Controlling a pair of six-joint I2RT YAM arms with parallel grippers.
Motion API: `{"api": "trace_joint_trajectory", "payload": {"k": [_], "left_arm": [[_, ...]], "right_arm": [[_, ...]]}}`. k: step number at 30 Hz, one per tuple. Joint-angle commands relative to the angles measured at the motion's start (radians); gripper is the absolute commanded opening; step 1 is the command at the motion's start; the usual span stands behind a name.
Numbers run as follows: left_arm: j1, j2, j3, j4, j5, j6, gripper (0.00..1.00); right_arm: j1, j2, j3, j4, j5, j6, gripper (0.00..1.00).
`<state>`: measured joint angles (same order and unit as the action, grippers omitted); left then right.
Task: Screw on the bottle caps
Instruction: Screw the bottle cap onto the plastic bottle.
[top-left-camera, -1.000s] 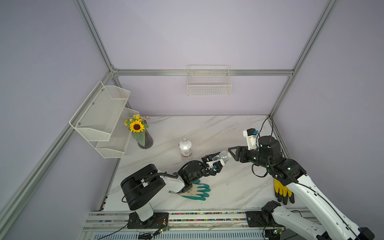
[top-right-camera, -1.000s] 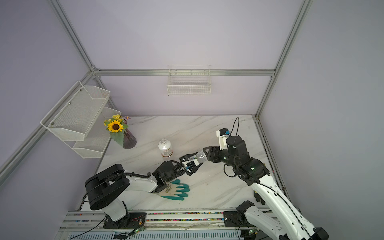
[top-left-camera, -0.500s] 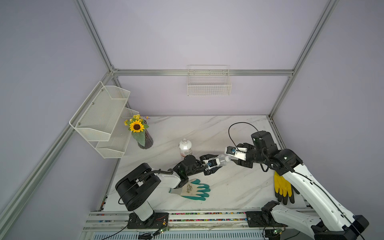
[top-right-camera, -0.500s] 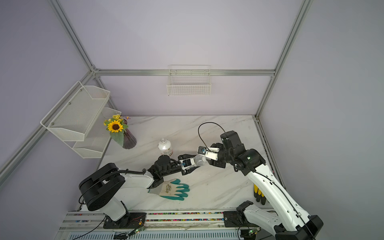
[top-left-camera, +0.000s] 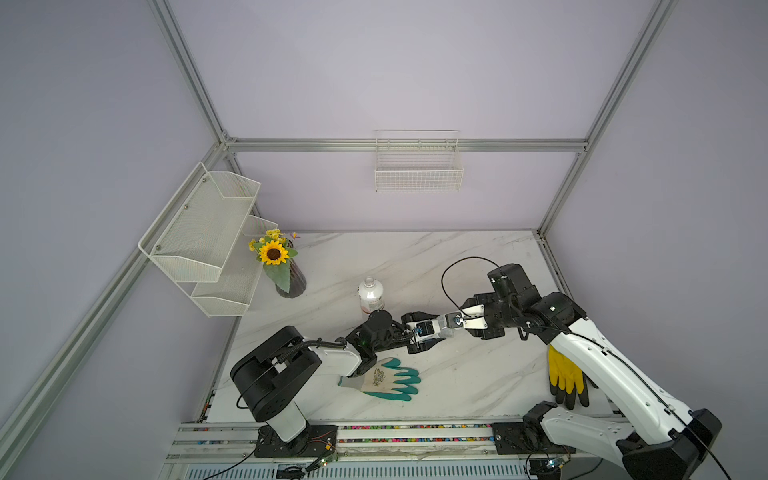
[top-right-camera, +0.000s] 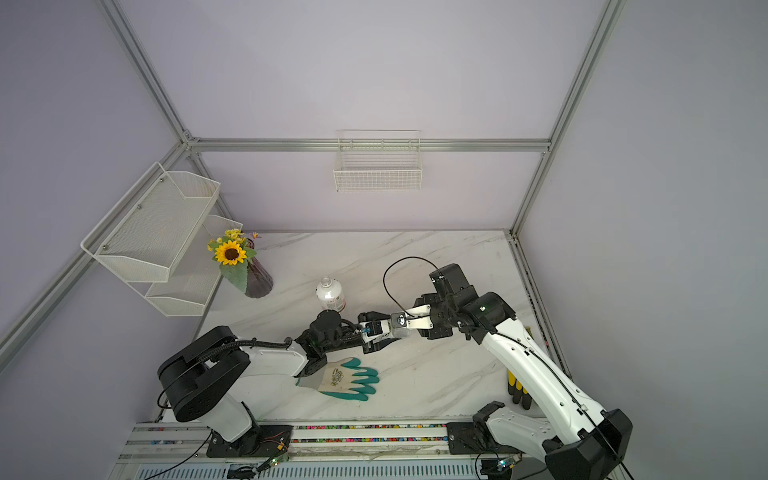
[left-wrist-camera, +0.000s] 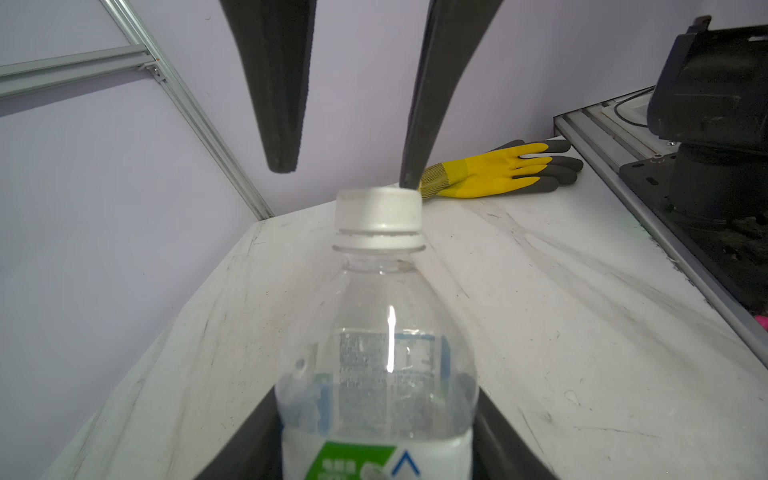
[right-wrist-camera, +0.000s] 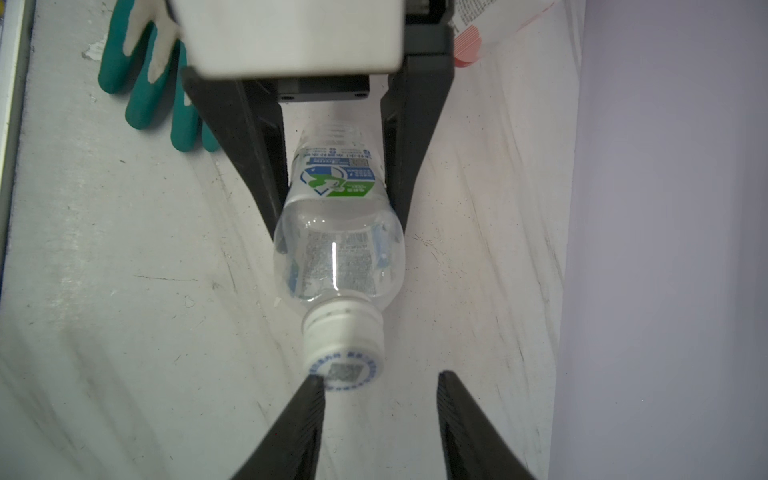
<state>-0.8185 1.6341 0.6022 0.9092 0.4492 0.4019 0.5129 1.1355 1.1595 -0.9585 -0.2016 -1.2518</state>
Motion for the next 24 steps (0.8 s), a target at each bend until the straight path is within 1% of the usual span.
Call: {"api": "trace_joint_trajectory", "payload": {"k": [1,3,9,12,17,18,21,24], "left_arm": [[0.004,-0.028,0.022,0.043,0.028,-0.021,0.58],[0.004,-0.026,0.024,0.046,0.028,-0.021,0.58],[0.004,-0.02,0.025,0.051,0.029,-0.023,0.58],[0.005,-0.016,0.025,0.05,0.025,-0.023,0.58],[0.005,-0.019,0.023,0.053,0.029,-0.024,0.58],[0.006,-0.02,0.022,0.053,0.03,-0.024,0.58],[0.006,-0.023,0.022,0.053,0.037,-0.026,0.58],[0.006,-0.025,0.021,0.056,0.048,-0.032,0.58]], "right_arm": [[0.018,0.015,-0.003,-0.003,-0.015,-0.02,0.46],[0.021,0.018,-0.006,-0.011,-0.019,-0.024,0.44],[0.029,0.017,-0.01,-0.035,-0.073,-0.045,0.44],[0.03,0.026,-0.007,-0.064,-0.069,-0.058,0.45],[0.032,0.02,-0.02,-0.05,-0.066,-0.054,0.44],[0.032,0.02,-0.023,-0.052,-0.052,-0.056,0.43],[0.032,0.016,-0.034,-0.035,-0.036,-0.053,0.34],[0.032,0.008,-0.042,-0.006,-0.057,-0.023,0.26]]}}
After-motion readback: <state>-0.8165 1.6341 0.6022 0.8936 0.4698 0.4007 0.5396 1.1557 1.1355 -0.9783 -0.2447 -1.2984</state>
